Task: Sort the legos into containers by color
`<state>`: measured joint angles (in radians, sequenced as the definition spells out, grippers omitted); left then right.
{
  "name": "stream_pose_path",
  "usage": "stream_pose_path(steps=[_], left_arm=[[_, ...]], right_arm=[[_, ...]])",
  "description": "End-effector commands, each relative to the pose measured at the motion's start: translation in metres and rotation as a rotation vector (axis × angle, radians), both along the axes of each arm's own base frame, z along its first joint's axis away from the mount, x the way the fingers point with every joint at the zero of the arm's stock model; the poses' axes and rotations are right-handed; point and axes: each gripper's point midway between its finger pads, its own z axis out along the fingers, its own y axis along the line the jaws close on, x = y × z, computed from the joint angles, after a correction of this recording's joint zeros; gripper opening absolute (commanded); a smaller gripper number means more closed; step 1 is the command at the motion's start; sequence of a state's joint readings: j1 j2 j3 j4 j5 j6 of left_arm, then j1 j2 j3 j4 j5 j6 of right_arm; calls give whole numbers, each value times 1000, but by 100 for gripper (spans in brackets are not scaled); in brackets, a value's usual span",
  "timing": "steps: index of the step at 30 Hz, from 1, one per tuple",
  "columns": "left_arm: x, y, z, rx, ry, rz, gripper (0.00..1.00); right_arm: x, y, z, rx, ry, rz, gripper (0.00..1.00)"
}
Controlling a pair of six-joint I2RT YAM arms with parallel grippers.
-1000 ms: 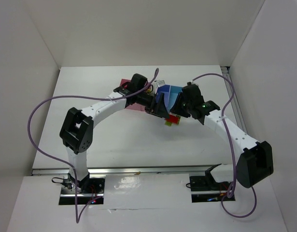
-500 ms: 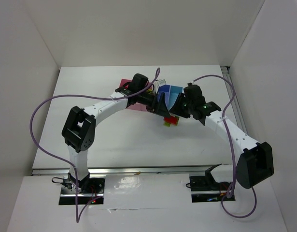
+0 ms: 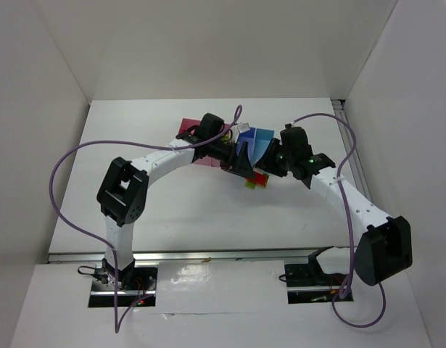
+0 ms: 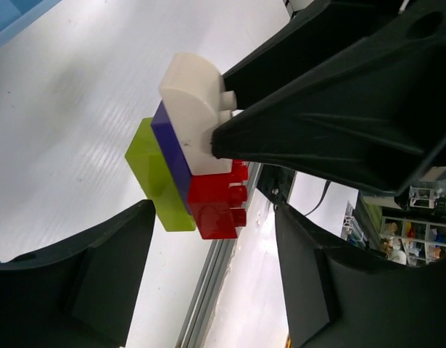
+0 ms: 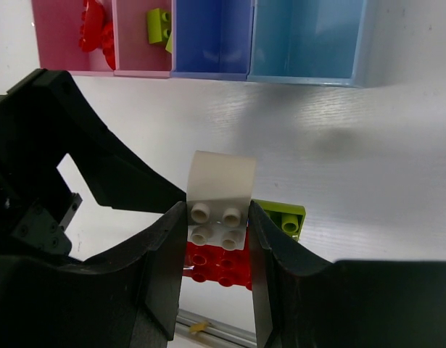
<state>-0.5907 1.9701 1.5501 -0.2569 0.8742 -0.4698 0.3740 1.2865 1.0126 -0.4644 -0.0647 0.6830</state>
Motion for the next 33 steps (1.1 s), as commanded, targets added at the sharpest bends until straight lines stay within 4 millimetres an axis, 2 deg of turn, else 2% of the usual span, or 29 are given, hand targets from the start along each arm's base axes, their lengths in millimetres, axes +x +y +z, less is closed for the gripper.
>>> stream_pose_path(steps=[1, 4, 5, 6, 10, 12, 13, 14, 15, 18, 22, 23, 26, 29, 30, 33], left_arm=[[1, -3, 0, -35, -36, -40, 77], [2, -5, 0, -46, -24, -40, 73], [3, -7, 5, -60, -26, -43, 73], [3, -7, 1, -55, -18, -43, 71], [5, -10, 4, -72, -22, -49, 69], [2, -10, 6, -81, -7, -59, 58], [2, -10, 6, -81, -7, -59, 49], [2, -10, 6, -81, -7, -59, 48], [2, -10, 6, -81, -7, -59, 41], [2, -9, 1, -70, -3, -51, 30], [2, -9, 1, -70, -3, -51, 21], [2, -9, 1, -70, -3, -51, 13], [2, -9, 1, -70, -3, -51, 0], [6, -1, -4, -66, 15, -38, 0], [6, 4, -9, -54, 34, -28, 0], [8, 13, -19, -38, 45, -17, 0]], right_arm=[[8, 3, 26, 56, -90, 3, 17], [9, 4, 30, 59, -99, 3, 17], [9, 4, 30, 59, -99, 3, 17], [10, 6, 34, 68, -105, 10, 17], [11, 6, 31, 65, -97, 10, 17], [11, 6, 31, 65, -97, 10, 17], [11, 6, 31, 65, -97, 10, 17], [11, 6, 31, 65, -97, 10, 17], [11, 6, 31, 65, -97, 10, 17], [11, 6, 31, 65, -97, 10, 17], [12, 4, 31, 59, -99, 3, 17], [11, 2, 29, 50, -91, -4, 17], [11, -3, 26, 28, -85, -26, 17], [10, -12, 27, 0, -94, -62, 17], [12, -14, 35, 6, -111, -71, 17], [14, -19, 40, -5, -125, -91, 17]])
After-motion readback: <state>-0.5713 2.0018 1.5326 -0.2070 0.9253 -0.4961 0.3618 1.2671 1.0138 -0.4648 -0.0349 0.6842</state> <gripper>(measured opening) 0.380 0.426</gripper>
